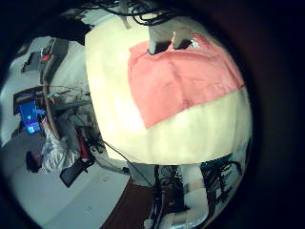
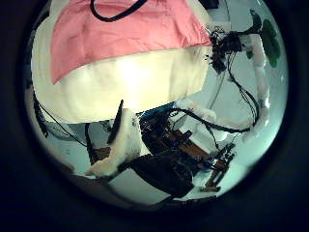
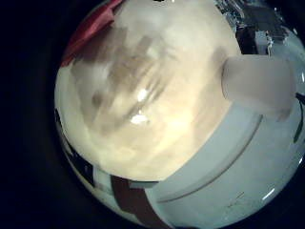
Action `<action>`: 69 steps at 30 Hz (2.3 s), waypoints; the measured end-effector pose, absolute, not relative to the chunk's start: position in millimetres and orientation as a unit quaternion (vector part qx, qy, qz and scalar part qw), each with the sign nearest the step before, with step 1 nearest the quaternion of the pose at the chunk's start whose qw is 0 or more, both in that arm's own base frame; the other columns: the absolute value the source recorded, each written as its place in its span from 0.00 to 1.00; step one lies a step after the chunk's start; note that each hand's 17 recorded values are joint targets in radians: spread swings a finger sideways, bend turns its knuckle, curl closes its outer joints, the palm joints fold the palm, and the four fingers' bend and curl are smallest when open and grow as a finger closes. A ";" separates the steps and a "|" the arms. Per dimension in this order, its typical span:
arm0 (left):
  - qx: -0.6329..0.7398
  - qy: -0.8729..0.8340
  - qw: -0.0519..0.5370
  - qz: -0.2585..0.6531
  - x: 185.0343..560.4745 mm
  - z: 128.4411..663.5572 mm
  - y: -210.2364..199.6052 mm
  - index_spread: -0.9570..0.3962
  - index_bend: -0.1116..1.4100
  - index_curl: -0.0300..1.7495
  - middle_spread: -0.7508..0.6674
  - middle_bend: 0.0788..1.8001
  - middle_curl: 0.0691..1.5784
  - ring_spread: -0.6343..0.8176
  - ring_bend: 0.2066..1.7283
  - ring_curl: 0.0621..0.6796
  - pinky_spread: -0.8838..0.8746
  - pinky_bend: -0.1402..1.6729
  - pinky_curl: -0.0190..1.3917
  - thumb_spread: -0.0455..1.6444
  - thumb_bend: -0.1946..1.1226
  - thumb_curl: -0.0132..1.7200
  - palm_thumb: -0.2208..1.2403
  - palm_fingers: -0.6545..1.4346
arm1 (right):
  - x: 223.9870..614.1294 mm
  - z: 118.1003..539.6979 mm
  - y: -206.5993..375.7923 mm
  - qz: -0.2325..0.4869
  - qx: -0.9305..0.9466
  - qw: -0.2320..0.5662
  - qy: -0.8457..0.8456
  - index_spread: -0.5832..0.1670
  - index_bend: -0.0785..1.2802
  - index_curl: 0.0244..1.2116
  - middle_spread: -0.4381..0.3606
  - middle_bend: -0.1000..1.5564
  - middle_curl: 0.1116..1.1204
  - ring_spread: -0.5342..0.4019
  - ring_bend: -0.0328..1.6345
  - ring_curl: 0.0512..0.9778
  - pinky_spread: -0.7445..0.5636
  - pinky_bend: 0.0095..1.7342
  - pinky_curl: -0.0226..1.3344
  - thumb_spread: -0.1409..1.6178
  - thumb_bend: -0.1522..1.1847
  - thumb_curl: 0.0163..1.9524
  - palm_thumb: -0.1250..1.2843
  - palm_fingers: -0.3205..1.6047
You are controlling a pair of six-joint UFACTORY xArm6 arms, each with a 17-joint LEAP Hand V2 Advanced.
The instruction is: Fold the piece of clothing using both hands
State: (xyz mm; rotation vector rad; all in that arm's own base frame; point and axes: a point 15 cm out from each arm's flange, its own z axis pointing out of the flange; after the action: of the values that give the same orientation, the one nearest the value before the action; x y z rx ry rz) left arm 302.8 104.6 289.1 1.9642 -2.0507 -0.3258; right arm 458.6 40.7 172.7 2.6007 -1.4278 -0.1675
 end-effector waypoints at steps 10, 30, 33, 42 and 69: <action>0.679 -0.710 0.145 -0.116 295.9 284.6 103.9 0.81 0.17 0.15 0.82 0.06 0.11 0.85 0.13 0.29 0.81 0.28 0.24 0.79 0.14 0.19 0.46 0.29 | 485.2 157.7 55.9 -0.026 0.872 0.049 -0.486 0.38 0.22 0.26 0.37 0.33 0.30 0.46 0.36 0.26 0.59 0.11 0.23 0.69 0.10 0.14 0.58 0.57; 0.678 -0.713 0.137 -0.115 300.7 288.2 105.4 0.81 0.17 0.15 0.81 0.06 0.12 0.84 0.14 0.29 0.81 0.28 0.24 0.78 0.14 0.18 0.47 0.29 | 413.2 193.6 15.2 -0.063 0.872 0.073 -0.480 0.36 0.78 0.66 0.34 0.79 0.67 0.32 0.80 0.64 0.29 0.65 0.54 0.70 0.19 0.25 0.89 0.77; 0.677 -0.714 0.137 -0.115 300.6 288.7 104.5 0.81 0.17 0.15 0.80 0.06 0.12 0.84 0.14 0.29 0.81 0.28 0.24 0.78 0.14 0.18 0.47 0.29 | 404.7 204.4 -3.7 -0.063 0.865 0.073 -0.493 0.37 0.80 0.68 0.35 0.80 0.69 0.32 0.81 0.66 0.30 0.66 0.56 0.70 0.18 0.26 0.89 0.75; 0.677 -0.714 0.138 -0.115 298.4 288.5 106.6 0.81 0.17 0.15 0.80 0.06 0.13 0.84 0.14 0.29 0.81 0.28 0.24 0.78 0.14 0.18 0.47 0.29 | 376.8 236.3 -54.4 -0.076 0.845 0.086 -0.522 0.39 0.81 0.72 0.35 0.82 0.71 0.33 0.83 0.68 0.32 0.68 0.59 0.72 0.16 0.30 0.90 0.73; 0.725 -0.669 0.145 -0.078 250.1 272.5 188.8 0.81 0.17 0.15 0.79 0.06 0.13 0.83 0.15 0.28 0.80 0.28 0.24 0.79 0.14 0.18 0.47 0.30 | 421.8 347.1 247.1 0.003 0.945 0.056 -0.322 0.40 0.80 0.77 0.34 0.80 0.75 0.33 0.83 0.70 0.33 0.67 0.63 0.73 0.11 0.36 0.91 0.73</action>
State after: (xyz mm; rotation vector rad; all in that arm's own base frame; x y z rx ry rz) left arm 250.1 188.8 272.5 2.0897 -1.9265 -0.2235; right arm 421.8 247.1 347.1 2.8672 -0.9754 0.0083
